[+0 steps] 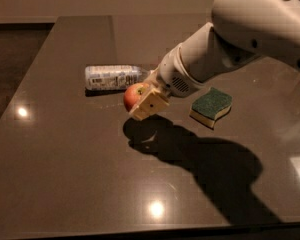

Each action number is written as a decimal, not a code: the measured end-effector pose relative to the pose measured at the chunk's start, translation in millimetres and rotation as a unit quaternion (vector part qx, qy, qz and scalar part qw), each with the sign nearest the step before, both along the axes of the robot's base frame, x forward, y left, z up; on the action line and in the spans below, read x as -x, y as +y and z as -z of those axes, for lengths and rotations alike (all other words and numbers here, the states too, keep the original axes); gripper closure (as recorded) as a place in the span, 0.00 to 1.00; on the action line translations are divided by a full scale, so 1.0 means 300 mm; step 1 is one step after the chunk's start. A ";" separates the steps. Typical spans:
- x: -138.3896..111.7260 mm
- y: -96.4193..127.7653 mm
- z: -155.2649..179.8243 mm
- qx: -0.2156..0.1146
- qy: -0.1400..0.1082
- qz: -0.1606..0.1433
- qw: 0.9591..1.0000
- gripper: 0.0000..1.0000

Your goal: Move apple near blue plastic bottle

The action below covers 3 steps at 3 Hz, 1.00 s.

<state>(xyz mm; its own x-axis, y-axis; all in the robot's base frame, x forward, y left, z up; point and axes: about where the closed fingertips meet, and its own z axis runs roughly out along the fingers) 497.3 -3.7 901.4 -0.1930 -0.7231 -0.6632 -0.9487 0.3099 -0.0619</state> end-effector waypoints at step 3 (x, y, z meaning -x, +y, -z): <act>-0.188 0.117 0.091 0.010 -0.011 0.082 0.997 0.53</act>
Offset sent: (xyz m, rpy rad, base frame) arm 0.0690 0.0330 -0.0283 -0.0306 -0.0222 -0.1909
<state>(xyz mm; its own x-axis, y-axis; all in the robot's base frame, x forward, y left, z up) 553.6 31.4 874.2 -0.2953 -0.6962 -0.6543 -0.8838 0.4591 -0.0897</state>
